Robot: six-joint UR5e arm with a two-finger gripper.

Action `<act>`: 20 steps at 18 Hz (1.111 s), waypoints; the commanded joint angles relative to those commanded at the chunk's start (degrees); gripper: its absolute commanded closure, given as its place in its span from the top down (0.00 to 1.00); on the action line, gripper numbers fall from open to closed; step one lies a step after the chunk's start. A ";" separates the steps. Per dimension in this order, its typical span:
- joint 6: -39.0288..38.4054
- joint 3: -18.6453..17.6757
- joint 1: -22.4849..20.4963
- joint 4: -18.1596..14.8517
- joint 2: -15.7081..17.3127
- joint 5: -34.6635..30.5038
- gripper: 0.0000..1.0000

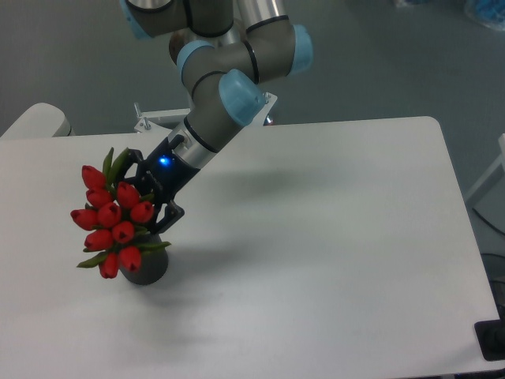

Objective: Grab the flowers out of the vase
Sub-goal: 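Close the gripper on the tulip stems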

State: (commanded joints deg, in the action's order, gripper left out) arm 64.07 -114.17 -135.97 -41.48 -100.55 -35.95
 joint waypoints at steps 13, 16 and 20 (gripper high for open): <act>0.00 0.26 -0.97 0.00 0.26 0.09 0.31; -0.26 0.44 -1.23 0.00 0.44 0.53 0.29; -1.49 0.79 -1.41 0.00 0.97 1.32 0.29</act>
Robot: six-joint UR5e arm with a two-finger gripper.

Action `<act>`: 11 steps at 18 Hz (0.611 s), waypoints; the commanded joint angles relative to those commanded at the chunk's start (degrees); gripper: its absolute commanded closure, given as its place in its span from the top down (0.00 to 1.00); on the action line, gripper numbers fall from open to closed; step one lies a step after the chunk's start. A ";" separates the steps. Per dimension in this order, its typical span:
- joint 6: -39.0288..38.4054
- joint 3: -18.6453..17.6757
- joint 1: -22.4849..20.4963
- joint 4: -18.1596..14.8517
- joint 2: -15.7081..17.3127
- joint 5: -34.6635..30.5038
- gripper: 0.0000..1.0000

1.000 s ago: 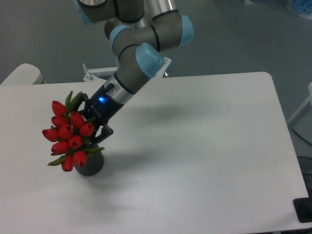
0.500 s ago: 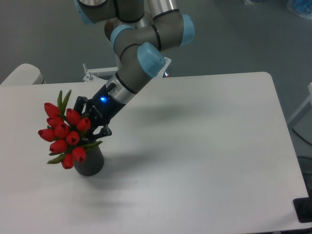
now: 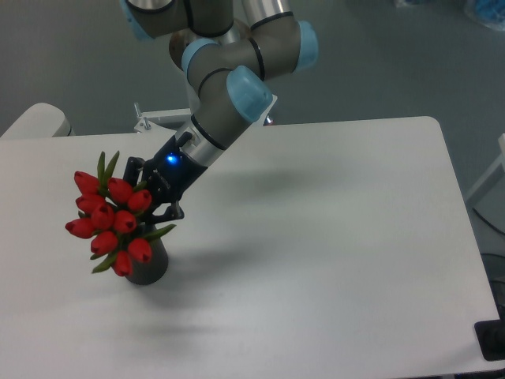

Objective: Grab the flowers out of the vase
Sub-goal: 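Close the gripper on the tulip stems, then lift the gripped tulips straight up out of the grey vase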

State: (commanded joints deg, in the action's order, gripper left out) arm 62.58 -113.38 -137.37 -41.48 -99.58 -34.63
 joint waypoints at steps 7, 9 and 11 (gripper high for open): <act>-4.22 1.93 -0.53 0.00 2.63 2.20 0.28; -6.23 2.98 -0.70 0.00 2.99 2.29 0.29; -8.17 3.78 -0.79 0.00 3.51 3.16 0.29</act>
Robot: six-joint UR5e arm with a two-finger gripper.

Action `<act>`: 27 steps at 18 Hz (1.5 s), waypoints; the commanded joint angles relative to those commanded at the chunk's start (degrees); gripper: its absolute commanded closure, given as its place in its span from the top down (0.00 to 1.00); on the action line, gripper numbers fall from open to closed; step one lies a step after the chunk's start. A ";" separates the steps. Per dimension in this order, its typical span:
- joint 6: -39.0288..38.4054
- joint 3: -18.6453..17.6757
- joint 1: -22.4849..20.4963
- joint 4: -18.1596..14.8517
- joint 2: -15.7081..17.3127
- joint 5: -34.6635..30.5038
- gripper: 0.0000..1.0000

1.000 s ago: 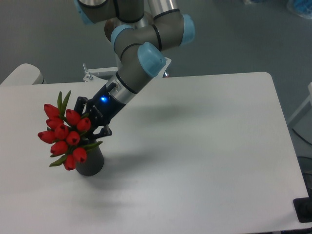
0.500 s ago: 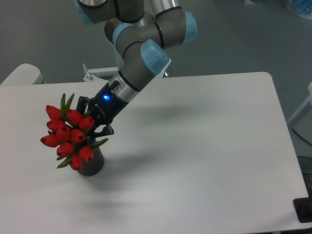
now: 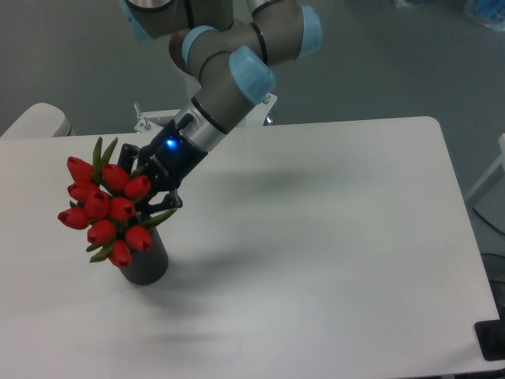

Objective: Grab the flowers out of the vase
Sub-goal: 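Lift the gripped tulips straight up out of the grey vase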

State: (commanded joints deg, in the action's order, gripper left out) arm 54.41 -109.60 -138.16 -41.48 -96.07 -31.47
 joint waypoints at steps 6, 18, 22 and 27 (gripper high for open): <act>-4.75 1.41 -0.70 -0.09 2.46 0.09 0.28; -8.88 5.80 -2.46 -0.09 3.17 0.09 0.28; -8.97 6.07 -3.25 -0.09 3.43 0.09 0.25; -8.97 6.07 -4.92 -0.17 4.05 0.70 0.25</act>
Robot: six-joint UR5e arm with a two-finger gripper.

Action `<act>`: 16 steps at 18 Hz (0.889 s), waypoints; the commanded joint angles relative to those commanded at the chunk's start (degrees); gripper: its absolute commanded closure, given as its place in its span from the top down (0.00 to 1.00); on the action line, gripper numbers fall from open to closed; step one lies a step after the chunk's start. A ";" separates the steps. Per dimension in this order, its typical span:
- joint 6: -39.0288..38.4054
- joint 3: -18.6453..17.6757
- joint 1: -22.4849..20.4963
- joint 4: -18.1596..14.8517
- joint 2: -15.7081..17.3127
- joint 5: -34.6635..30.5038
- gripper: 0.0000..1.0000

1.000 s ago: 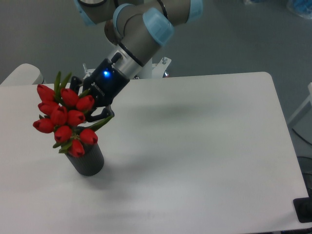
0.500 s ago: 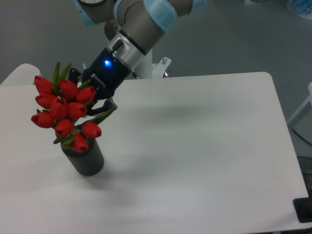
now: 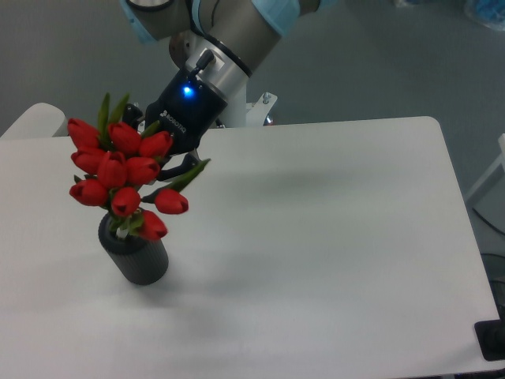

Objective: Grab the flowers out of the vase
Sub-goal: 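Lift the gripped tulips straight up out of the grey vase, then carry the held tulips away from the vase over the table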

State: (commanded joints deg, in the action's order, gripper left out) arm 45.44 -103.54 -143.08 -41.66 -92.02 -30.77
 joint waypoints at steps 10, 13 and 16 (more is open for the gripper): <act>-1.14 -0.09 -2.99 -0.09 1.49 2.55 0.25; -0.53 -0.09 -4.31 0.00 1.41 2.55 0.25; 0.26 0.44 -7.03 0.09 1.23 2.73 0.25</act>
State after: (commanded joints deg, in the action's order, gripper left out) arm 45.70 -103.10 -150.11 -41.57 -90.79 -28.04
